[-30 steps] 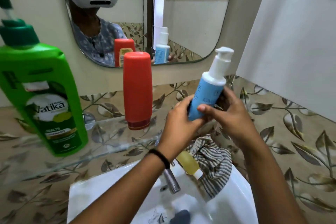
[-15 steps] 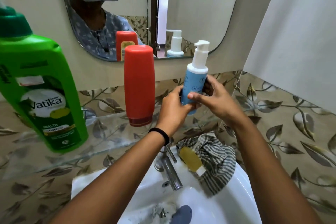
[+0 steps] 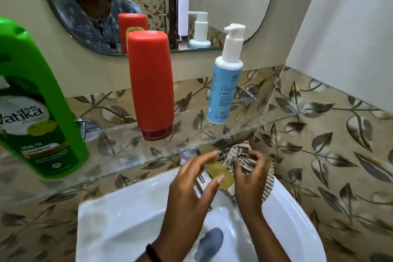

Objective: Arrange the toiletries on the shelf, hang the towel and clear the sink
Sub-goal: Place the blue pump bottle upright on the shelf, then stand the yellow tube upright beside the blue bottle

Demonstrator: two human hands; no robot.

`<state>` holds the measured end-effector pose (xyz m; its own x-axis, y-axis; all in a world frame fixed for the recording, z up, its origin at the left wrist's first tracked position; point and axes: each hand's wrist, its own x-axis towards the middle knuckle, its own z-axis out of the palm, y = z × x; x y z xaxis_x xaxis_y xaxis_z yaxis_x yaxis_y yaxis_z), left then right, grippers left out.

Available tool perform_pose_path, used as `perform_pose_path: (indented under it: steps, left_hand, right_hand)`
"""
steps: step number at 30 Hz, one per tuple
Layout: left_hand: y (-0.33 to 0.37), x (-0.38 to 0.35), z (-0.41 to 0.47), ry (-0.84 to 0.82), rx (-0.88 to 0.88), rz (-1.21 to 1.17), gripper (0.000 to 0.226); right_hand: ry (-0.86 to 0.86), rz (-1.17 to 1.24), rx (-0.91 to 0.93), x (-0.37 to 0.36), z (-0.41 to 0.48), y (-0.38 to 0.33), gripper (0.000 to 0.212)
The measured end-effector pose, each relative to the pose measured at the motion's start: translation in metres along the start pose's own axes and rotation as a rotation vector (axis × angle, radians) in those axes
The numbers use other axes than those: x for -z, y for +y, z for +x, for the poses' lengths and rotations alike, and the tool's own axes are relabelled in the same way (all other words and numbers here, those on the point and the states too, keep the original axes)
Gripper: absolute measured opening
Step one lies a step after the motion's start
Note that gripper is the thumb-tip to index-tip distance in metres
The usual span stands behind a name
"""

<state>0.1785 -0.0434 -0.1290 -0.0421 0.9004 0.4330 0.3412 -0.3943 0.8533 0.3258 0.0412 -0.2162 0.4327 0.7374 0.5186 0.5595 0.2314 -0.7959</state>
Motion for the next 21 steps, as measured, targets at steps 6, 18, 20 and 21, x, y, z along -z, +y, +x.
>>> perform_pose_path:
  steps: [6, 18, 20, 21]
  left_hand:
    - [-0.051, -0.015, -0.036, -0.129, 0.372, -0.031, 0.038]
    - [-0.043, -0.045, -0.009, -0.239, 0.452, -0.061, 0.038]
    - [-0.027, -0.055, -0.007, -0.289, 0.398, -0.111, 0.044]
    - [-0.015, -0.058, -0.004, -0.292, 0.358, -0.138, 0.044]
  right_hand:
    - [-0.483, -0.369, -0.121, -0.029, -0.030, 0.048, 0.053]
    - [-0.140, -0.161, -0.131, 0.019, -0.034, 0.009, 0.054]
    - [0.004, -0.078, -0.115, 0.036, -0.033, -0.005, 0.054]
    - [0.072, -0.048, -0.089, 0.044, -0.028, -0.013, 0.053]
